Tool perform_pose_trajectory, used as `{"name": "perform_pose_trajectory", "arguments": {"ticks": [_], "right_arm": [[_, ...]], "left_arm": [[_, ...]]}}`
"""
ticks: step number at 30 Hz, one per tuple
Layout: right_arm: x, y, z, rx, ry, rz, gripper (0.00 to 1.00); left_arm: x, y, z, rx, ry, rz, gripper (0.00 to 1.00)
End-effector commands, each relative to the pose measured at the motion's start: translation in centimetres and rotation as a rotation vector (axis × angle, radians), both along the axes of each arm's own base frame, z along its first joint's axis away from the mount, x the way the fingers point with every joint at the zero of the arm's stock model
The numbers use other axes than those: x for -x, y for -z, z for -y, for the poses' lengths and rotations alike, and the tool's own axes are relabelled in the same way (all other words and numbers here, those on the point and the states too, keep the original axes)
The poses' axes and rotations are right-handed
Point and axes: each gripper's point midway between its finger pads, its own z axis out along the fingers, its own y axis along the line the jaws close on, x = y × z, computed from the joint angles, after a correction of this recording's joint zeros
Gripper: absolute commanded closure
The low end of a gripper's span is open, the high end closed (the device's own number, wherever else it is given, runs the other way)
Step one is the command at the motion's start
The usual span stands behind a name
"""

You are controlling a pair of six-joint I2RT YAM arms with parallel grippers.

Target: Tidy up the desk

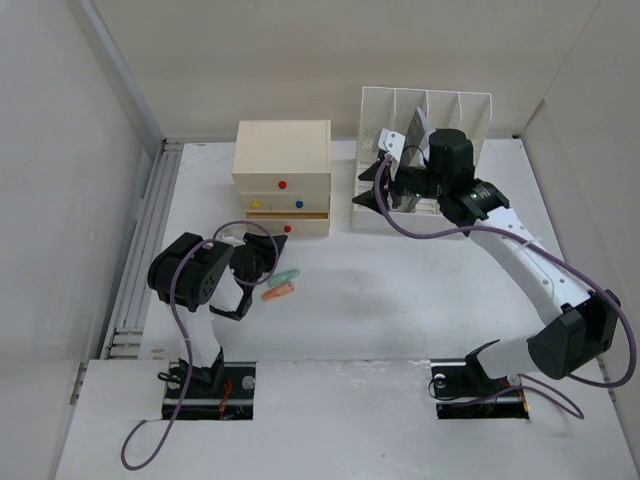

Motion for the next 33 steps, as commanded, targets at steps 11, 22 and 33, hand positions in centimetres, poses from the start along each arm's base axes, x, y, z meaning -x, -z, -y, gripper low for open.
{"name": "perform_pose_trajectory", "arguments": {"ticks": [11,22,33], "right_arm": [[0.1,-0.6,-0.1,-0.013,-0.029,0.015,0.41],[0.0,-0.5,-0.1,-0.006,-0.031,0.015,0.42],[0.1,-0.3,-0.1,-0.002,-0.031,0.007,0.42]], "left_arm": [[0.9,-17.4,-0.1,0.21,0.012,0.649,0.65],[-0.5,-19.6,0.9,0.224,0.04,0.727,0.65],[-1.5,-19.1,1.3,0.221,0.041,0.718,0.65]]}}
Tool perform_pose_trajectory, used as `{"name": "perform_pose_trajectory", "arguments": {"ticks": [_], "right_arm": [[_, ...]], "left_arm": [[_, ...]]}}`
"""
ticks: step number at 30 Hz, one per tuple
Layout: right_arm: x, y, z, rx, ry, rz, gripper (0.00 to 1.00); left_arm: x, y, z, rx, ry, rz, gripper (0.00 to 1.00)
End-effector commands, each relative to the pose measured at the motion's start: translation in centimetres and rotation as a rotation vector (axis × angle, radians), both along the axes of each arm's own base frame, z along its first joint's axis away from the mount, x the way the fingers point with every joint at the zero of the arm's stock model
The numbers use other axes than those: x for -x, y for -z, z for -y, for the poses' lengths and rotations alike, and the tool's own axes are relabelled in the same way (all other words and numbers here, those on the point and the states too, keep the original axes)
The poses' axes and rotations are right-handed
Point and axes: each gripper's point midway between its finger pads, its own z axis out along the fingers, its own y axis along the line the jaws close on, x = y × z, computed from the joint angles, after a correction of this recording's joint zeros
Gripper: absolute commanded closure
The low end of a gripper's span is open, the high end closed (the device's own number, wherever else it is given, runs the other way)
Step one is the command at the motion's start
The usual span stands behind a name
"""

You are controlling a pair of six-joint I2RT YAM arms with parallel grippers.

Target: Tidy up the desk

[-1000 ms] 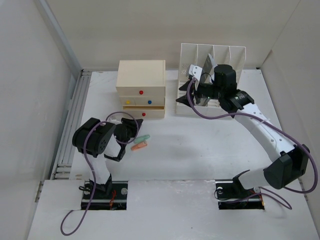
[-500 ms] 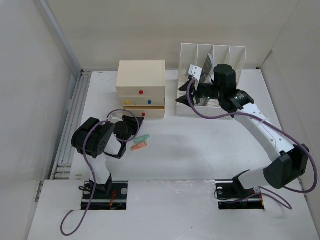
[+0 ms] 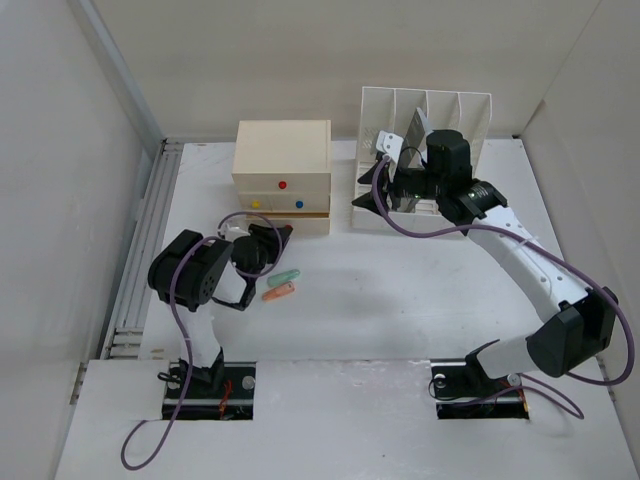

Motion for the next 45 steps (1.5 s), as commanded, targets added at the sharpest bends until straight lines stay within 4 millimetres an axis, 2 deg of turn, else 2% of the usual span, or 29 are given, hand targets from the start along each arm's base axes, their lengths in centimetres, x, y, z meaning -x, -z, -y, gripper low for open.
{"name": "perform_pose_trajectory", "arguments": {"ticks": [1,9,24,25,32,33,45], "right_arm": [[-0.2,-0.8,-0.1,-0.015,-0.023,0.024,0.42],[-0.1,-0.9,-0.2,-0.015,-0.034,0.031,0.42],[0.0,-0.4,-0.3,-0.01,-0.042,0.013,0.42],[-0.1,-0.8,-0.3,-0.014,-0.042,0.021,0.42],[-0.1,-0.8,-0.3,-0.014,-0.042,0.021,0.42],[-0.1,-0.8,-0.3,-0.014,-0.042,0.021,0.42],[-0.1,-0.2,-0.4,-0.006,-0.042,0.004,0.42]], "left_arm": [[-0.3,-17.9,0.1,0.225,-0.001,0.7,0.65],[-0.3,-18.8,-0.2,0.212,-0.002,0.736,0.68],[-1.0,-18.2,-0.6,0.16,-0.024,0.732,0.77],[-1.0,-18.2,-0.6,0.16,-0.024,0.732,0.83],[-1.1,-18.3,-0.6,0.136,-0.025,0.737,0.95],[-0.9,-18.0,-0.6,0.133,-0.025,0.725,1.0],[0.3,-17.0,-1.0,0.126,-0.024,0.705,1.0]]}}
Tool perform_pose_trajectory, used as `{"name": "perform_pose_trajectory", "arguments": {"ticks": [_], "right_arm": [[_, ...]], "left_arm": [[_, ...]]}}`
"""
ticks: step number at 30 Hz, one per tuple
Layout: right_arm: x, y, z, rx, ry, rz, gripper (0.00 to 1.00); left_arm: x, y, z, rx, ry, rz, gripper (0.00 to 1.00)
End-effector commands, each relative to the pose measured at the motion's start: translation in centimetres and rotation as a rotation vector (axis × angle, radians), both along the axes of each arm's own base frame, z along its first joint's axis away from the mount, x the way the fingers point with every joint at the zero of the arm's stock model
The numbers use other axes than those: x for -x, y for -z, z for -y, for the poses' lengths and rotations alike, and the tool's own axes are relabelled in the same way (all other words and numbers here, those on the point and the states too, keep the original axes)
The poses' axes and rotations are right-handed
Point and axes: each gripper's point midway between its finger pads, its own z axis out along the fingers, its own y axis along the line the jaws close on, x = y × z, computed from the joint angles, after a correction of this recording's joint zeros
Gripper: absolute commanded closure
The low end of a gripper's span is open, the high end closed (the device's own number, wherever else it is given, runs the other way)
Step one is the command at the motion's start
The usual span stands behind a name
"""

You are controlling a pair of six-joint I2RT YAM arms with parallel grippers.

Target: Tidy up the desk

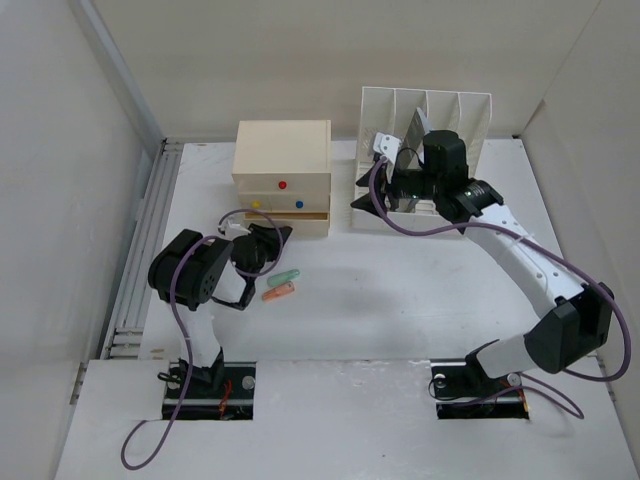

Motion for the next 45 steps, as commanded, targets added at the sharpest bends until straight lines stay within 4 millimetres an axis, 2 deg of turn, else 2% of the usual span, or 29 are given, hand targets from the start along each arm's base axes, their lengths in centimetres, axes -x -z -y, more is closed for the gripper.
{"name": "perform_pose_trajectory", "arguments": {"ticks": [1,12,13,14,19,26,27,29,30,32,33,34,35,36,37,38,39,40,41,42,43,44,45], "right_arm": [[-0.1,-1.0,-0.1,-0.015,-0.026,0.021,0.42],[0.0,-1.0,-0.2,-0.018,-0.035,0.02,0.42],[0.0,-1.0,-0.2,-0.018,-0.035,0.02,0.42],[0.0,-1.0,-0.2,-0.018,-0.035,0.02,0.42],[0.2,-1.1,-0.3,-0.021,-0.043,0.018,0.42],[0.2,-1.1,-0.3,-0.021,-0.043,0.018,0.42],[0.2,-1.1,-0.3,-0.021,-0.043,0.018,0.42],[0.2,-1.1,-0.3,-0.021,-0.043,0.018,0.42],[0.2,-1.1,-0.3,-0.021,-0.043,0.018,0.42],[0.2,-1.1,-0.3,-0.021,-0.043,0.018,0.42],[0.0,-0.7,-0.3,-0.017,-0.043,0.01,0.42],[0.0,-0.7,-0.3,-0.017,-0.043,0.01,0.42],[-0.2,-0.3,-0.4,-0.011,-0.046,0.01,0.42],[-0.3,-0.3,-0.3,-0.008,-0.037,0.011,0.42],[-0.2,-0.1,-0.3,0.0,-0.04,0.01,0.42],[-0.5,-0.1,-0.4,0.004,-0.043,0.019,0.42],[-0.3,0.5,-0.2,0.03,-0.055,0.027,0.42],[-0.5,0.6,-0.2,0.044,-0.064,0.041,0.37],[-0.4,1.0,0.0,0.063,-0.074,0.053,0.36],[-0.4,1.5,-0.1,0.095,-0.088,0.073,0.32],[-0.7,1.8,0.1,0.116,-0.081,0.089,0.32],[-0.8,2.0,-0.1,0.14,-0.072,0.116,0.27],[-0.3,1.7,-0.7,0.153,-0.082,0.149,0.24]], "left_arm": [[0.9,-16.2,-1.3,0.188,-0.037,0.641,1.0],[2.9,-16.0,-0.5,0.194,-0.009,0.62,1.0],[3.2,-15.3,-0.8,0.186,-0.018,0.597,1.0],[3.4,-15.7,-0.5,0.193,-0.01,0.605,1.0],[4.4,-14.2,-0.6,0.177,-0.007,0.556,1.0],[5.2,-14.0,-0.4,0.161,0.002,0.551,1.0],[5.5,-14.8,-0.3,0.152,0.01,0.581,0.98],[5.7,-15.7,-0.4,0.148,0.008,0.612,0.82],[5.9,-15.9,-0.6,0.142,0.007,0.622,0.66],[6.4,-17.4,-0.6,0.138,0.015,0.664,0.54],[6.3,-17.0,-0.4,0.111,0.024,0.645,0.49],[6.9,-18.3,-0.4,0.109,0.035,0.68,0.43],[6.4,-17.6,0.0,0.055,0.05,0.651,0.4],[6.7,-19.4,-0.2,0.056,0.044,0.706,0.39],[6.1,-18.9,0.2,0.019,0.059,0.668,0.37],[6.5,-20.9,0.0,0.009,0.052,0.712,0.35],[6.3,-21.4,0.2,-0.043,0.06,0.72,0.35],[6.3,-21.8,0.5,-0.073,0.069,0.717,0.35],[6.0,-23.0,0.5,-0.114,0.073,0.696,0.34],[5.6,-21.4,0.9,-0.201,0.102,0.623,0.34],[6.1,-24.1,1.1,-0.177,0.098,0.684,0.33],[5.7,-24.3,1.2,-0.246,0.108,0.656,0.33],[6.5,-26.0,1.1,-0.255,0.114,0.677,0.32]]}}
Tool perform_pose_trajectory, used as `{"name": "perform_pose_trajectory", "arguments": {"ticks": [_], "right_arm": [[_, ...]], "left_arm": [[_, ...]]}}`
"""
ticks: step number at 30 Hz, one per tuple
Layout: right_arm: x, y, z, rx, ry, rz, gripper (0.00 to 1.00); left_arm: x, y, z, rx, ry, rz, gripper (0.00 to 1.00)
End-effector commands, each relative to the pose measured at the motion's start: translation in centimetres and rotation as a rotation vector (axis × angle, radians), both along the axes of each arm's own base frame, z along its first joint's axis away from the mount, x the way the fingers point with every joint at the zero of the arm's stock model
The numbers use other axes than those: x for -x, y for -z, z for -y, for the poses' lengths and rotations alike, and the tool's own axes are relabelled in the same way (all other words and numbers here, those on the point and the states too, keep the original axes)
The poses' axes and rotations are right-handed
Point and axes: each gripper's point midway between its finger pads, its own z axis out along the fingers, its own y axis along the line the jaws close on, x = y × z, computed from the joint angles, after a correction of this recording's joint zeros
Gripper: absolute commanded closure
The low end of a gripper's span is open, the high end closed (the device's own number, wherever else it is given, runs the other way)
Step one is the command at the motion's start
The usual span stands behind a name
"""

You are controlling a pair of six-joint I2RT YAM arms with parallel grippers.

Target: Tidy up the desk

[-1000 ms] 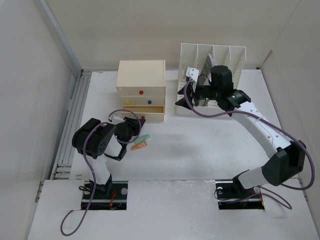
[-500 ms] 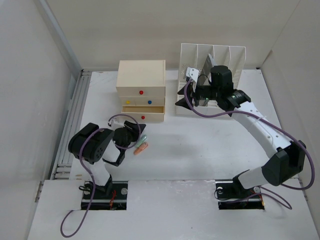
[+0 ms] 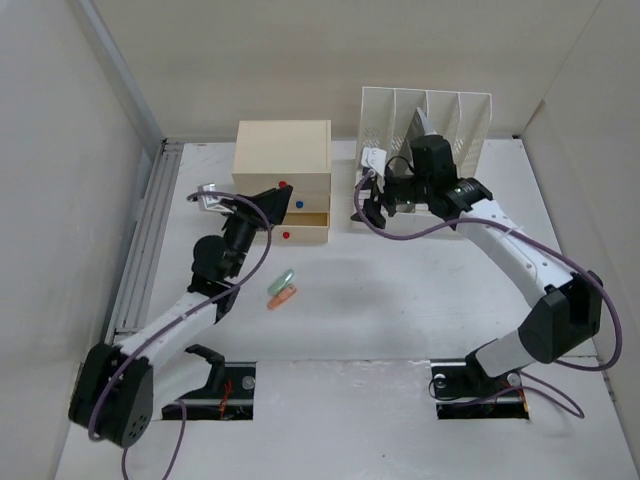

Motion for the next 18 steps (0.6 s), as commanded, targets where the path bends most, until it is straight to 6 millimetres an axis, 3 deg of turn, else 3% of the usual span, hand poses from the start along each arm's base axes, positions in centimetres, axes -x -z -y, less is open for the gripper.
{"name": "perform_pose_trajectory", "arguments": {"ticks": [1,2,3,4,5,6,8,9,11,12,13,14,15,16,18], "right_arm": [[0.3,-1.0,-1.0,0.081,-0.061,0.177,0.22],[0.7,-0.5,-1.3,0.108,-0.068,0.199,0.2],[1.6,-0.1,-2.2,0.148,-0.07,0.233,0.2],[1.7,0.0,-3.0,0.158,-0.072,0.276,0.25],[2.1,0.3,-3.7,0.179,-0.082,0.307,0.32],[3.1,1.3,-5.2,0.213,-0.105,0.323,0.46],[4.0,1.9,-7.1,0.237,-0.15,0.351,0.57],[4.5,3.7,-8.3,0.265,-0.184,0.318,0.65],[5.9,5.4,-10.1,0.307,-0.248,0.291,0.67],[5.7,6.8,-11.2,0.33,-0.268,0.267,0.67],[6.0,7.7,-11.8,0.349,-0.292,0.262,0.67],[6.2,8.5,-12.2,0.367,-0.313,0.253,0.67],[6.4,8.9,-13.0,0.373,-0.338,0.268,0.66],[6.4,10.8,-13.4,0.395,-0.362,0.241,0.62],[6.3,11.7,-14.0,0.404,-0.389,0.231,0.6]], "left_arm": [[1.0,-3.3,0.2,-0.155,-0.009,0.053,0.3],[1.1,-2.3,0.2,-0.202,-0.011,-0.013,0.3],[1.7,-5.1,-0.6,-0.193,-0.041,0.022,0.29],[2.0,-5.8,-0.9,-0.195,-0.053,0.006,0.27],[2.2,-6.3,-1.4,-0.214,-0.073,-0.013,0.26],[2.7,-7.5,-2.4,-0.245,-0.105,-0.058,0.21],[3.2,-8.4,-3.5,-0.331,-0.14,-0.089,0.19],[3.6,-9.0,-4.4,-0.365,-0.173,-0.101,0.17],[5.1,-10.1,-6.2,-0.483,-0.214,-0.126,0.1],[5.7,-10.5,-7.0,-0.511,-0.236,-0.129,0.07],[6.1,-10.0,-8.6,-0.546,-0.301,-0.165,0.04],[7.1,-10.8,-10.0,-0.539,-0.353,-0.136,0.01],[7.5,-10.4,-11.1,-0.56,-0.4,-0.133,0.0],[7.8,-10.6,-12.8,-0.542,-0.489,-0.126,0.0],[8.8,-8.8,-14.1,-0.516,-0.54,-0.104,0.0]]}}
